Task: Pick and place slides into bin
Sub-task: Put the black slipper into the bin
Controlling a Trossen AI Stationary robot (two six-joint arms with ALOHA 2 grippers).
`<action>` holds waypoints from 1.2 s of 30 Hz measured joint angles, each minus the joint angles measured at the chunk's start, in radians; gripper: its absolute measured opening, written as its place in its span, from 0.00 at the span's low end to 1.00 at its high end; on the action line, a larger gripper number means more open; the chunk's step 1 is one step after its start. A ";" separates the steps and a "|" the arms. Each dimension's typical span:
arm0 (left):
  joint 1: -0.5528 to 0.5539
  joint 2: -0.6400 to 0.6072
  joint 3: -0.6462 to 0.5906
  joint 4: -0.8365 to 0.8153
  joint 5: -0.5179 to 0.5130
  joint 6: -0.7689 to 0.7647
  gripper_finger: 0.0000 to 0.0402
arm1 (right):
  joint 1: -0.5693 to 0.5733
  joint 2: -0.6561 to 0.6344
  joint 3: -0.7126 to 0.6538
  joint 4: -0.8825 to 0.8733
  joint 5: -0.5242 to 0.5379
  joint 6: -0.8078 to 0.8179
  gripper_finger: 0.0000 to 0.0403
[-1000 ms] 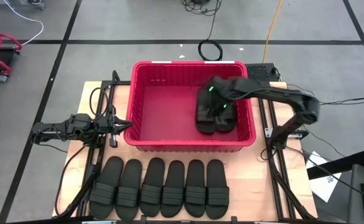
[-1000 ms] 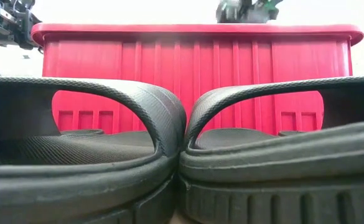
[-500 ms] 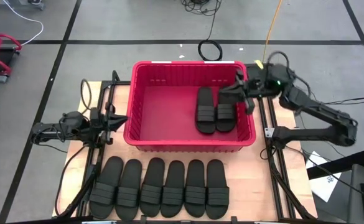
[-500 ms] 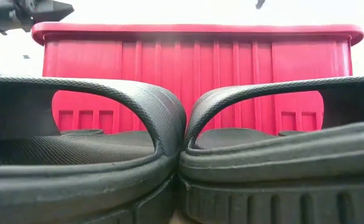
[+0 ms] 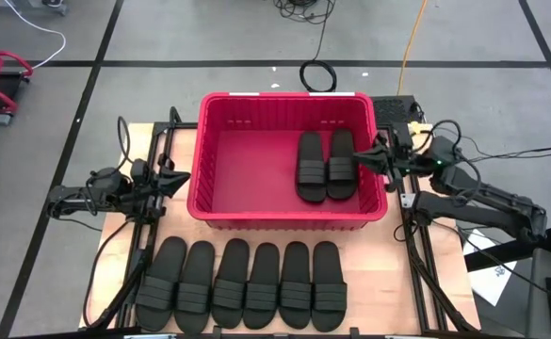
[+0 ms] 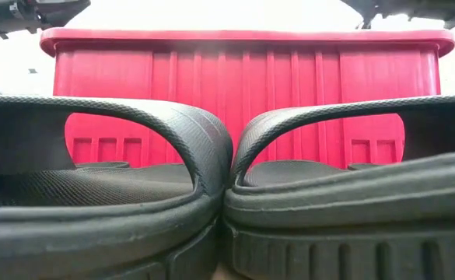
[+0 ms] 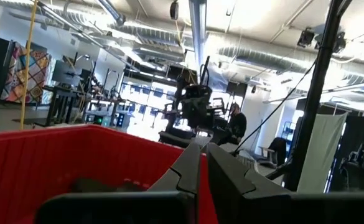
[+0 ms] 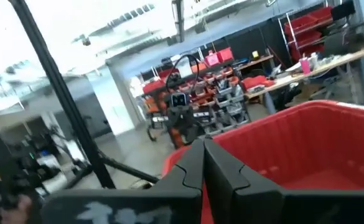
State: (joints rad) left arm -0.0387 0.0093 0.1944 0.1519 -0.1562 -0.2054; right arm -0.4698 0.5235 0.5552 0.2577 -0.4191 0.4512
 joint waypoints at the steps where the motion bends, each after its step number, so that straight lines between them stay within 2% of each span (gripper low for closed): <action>1: 0.000 0.000 0.000 -0.004 0.002 -0.001 0.08 | 0.000 -0.019 0.000 -0.023 0.000 -0.036 0.00; 5: 0.000 0.000 0.000 -0.004 0.008 -0.007 0.08 | 0.000 -0.076 0.000 -0.042 0.001 -0.085 0.00; 11: 0.000 0.000 0.000 0.004 0.008 0.013 0.08 | 0.000 -0.109 0.010 -0.038 0.001 -0.067 0.00; 17: 0.000 -0.001 0.001 0.079 0.008 -0.005 0.08 | 0.000 -0.115 0.011 0.021 -0.002 -0.048 0.00; 29: 0.000 -0.001 0.002 0.138 0.011 -0.279 0.08 | 0.000 -0.111 0.012 0.082 -0.111 -0.014 0.00; 33: 0.000 -0.001 0.002 0.138 -0.021 -0.285 0.08 | 0.000 -0.111 0.012 0.076 -0.107 -0.008 0.00; 36: 0.000 -0.001 0.002 0.138 -0.005 -0.258 0.08 | 0.000 -0.111 0.012 0.044 -0.090 -0.006 0.00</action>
State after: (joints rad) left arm -0.0387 0.0082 0.1963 0.2897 -0.1615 -0.4630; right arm -0.4694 0.4129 0.5674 0.3019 -0.5093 0.4454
